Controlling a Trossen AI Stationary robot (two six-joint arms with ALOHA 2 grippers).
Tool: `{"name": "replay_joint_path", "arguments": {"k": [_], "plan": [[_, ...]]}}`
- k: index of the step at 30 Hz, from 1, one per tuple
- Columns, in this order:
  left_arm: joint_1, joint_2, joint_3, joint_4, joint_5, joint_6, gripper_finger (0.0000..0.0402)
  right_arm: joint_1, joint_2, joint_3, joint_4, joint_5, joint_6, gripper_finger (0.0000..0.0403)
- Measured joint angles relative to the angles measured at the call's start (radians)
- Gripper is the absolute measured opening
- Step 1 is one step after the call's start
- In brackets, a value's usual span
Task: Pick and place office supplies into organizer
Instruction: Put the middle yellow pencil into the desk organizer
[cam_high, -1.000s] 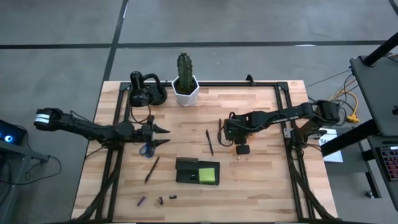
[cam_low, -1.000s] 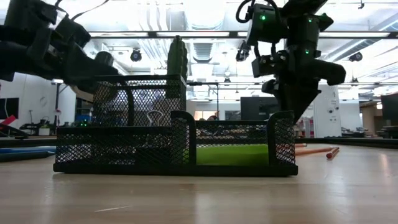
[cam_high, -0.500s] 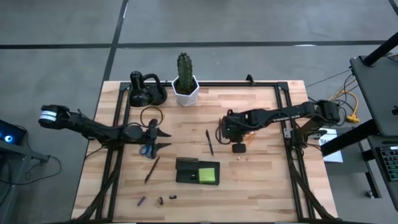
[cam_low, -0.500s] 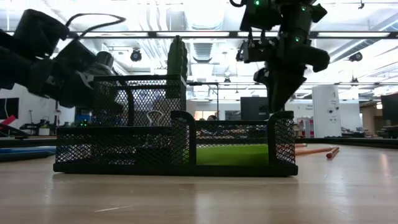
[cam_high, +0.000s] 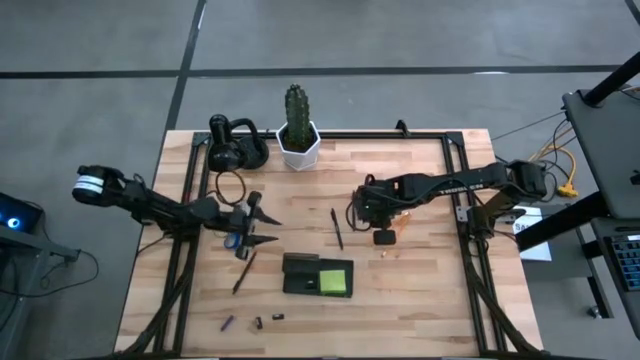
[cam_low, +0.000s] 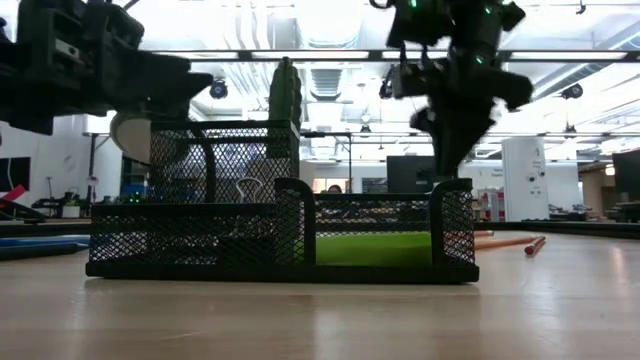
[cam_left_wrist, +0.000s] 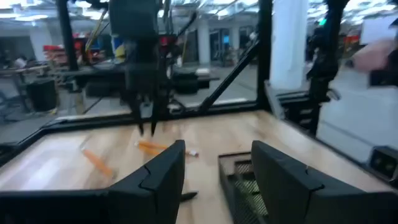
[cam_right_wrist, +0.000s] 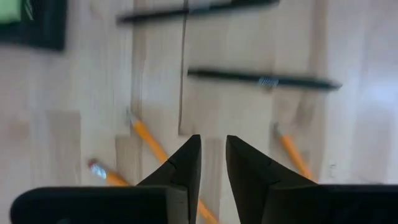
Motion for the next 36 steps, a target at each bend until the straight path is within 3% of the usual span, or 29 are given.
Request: {"name": "replay_joint_path", "arguments": {"k": [6,13,19,26,36], "plan": [[0.017,-0.145,-0.046,-0.023,0.011,0.003,0.017,0.0,0.001,-0.103,0.033,-0.002,0.018,0.0078],[0.017,-0.432,-0.044,-0.387,0.011,-0.021,0.017,0.003,0.001,-0.154,0.039,-0.007,0.027,0.0095],[0.017,-0.597,-0.045,-0.521,0.012,-0.053,0.017,0.003,0.001,-0.157,0.069,-0.063,0.006,0.0105],[0.017,-0.684,-0.045,-0.639,0.012,-0.053,0.017,0.003,0.001,-0.157,0.082,-0.058,0.004,0.0104],[0.016,-0.666,-0.046,-0.648,0.016,-0.053,0.017,0.003,0.001,-0.157,0.081,-0.087,-0.011,0.0101]]}}
